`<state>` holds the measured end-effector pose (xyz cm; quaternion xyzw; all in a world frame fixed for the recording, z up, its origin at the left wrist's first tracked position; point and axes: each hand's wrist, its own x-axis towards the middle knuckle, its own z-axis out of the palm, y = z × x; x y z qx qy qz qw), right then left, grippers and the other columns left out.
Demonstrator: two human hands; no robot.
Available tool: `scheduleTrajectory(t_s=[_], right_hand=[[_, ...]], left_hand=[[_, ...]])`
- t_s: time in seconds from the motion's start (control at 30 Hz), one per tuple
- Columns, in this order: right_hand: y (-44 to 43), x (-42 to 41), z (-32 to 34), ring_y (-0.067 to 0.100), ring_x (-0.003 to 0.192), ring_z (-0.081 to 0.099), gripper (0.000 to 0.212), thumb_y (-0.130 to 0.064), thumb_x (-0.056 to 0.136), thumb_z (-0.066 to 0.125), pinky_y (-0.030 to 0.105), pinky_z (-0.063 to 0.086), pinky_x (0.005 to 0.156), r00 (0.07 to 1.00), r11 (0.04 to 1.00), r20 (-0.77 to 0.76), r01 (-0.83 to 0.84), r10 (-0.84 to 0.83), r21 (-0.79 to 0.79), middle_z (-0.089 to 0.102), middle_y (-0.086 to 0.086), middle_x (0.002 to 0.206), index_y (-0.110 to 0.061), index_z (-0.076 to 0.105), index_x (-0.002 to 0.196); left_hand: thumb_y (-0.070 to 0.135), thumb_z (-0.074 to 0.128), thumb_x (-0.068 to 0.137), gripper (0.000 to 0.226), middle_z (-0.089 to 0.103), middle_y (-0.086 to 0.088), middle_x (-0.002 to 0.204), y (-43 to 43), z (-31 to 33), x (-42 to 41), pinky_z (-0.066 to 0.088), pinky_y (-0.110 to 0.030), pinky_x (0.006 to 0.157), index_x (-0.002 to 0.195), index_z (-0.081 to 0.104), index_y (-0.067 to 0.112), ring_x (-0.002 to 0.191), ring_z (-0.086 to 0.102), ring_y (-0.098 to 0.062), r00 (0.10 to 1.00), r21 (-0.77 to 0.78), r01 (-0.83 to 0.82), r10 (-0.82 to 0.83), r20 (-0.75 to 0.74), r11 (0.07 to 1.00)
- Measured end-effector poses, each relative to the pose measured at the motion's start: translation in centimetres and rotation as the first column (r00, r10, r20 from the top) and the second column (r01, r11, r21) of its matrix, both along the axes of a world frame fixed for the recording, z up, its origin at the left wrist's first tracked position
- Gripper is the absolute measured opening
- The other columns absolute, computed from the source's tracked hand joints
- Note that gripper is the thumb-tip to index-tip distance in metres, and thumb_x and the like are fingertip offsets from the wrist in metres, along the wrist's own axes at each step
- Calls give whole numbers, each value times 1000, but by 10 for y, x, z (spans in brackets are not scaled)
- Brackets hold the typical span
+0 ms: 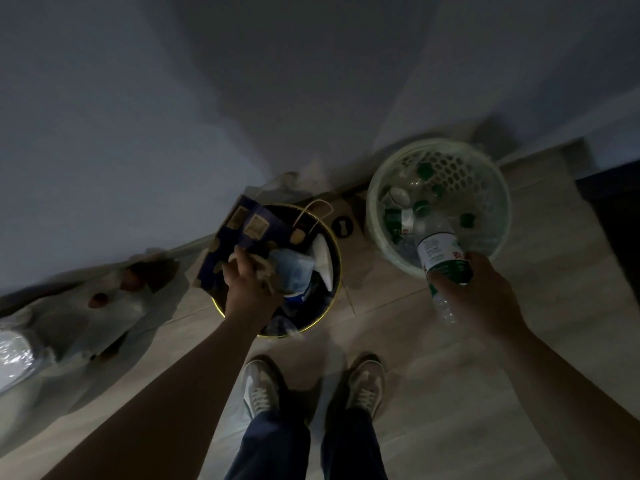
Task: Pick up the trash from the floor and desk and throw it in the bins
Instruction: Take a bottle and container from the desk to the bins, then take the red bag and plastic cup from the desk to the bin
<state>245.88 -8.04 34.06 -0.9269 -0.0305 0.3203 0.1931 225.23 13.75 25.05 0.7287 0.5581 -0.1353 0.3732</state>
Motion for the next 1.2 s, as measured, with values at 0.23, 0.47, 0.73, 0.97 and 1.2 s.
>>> scheduleTrajectory(t_s=[0.23,0.47,0.73,0.97,1.2], right_hand=[[16,15,-19,34,110,56,71,-38,83,66,27,36,70,1000,997,27,12,-10,-72,52,22,131,-7,38,140],[24,-1,5,19,85,44,50,-34,83,66,27,33,68,997,995,5,-80,80,-51,57,15,118,-11,51,124],[31,-20,90,27,101,59,50,-29,80,67,28,38,72,990,989,-5,-141,141,-36,62,11,117,-13,54,126],[55,-29,221,24,114,57,46,-29,84,66,28,44,86,955,956,27,-294,295,-16,61,7,123,-15,54,126],[84,-31,395,20,108,57,35,-29,83,66,26,38,81,859,884,269,-465,436,50,61,2,112,-19,60,116]], left_hand=[[8,58,87,77,4,-19,156,2,-7,12,36,-47,108,151,14,8,137,27,-42,964,-9,248,-248,-93,969],[12,59,84,71,17,-13,154,2,24,16,36,-42,108,147,27,12,135,32,-35,963,0,250,-249,-105,968],[24,58,87,34,59,-13,116,21,125,29,50,-37,86,117,55,8,104,59,-30,906,1,406,-402,-134,914],[26,59,88,32,63,-7,116,33,270,30,47,-29,87,119,59,15,106,59,-24,874,46,485,-485,-16,873],[37,57,90,47,55,1,128,62,460,33,37,-22,96,133,46,21,118,51,-14,734,273,639,-677,63,719]])
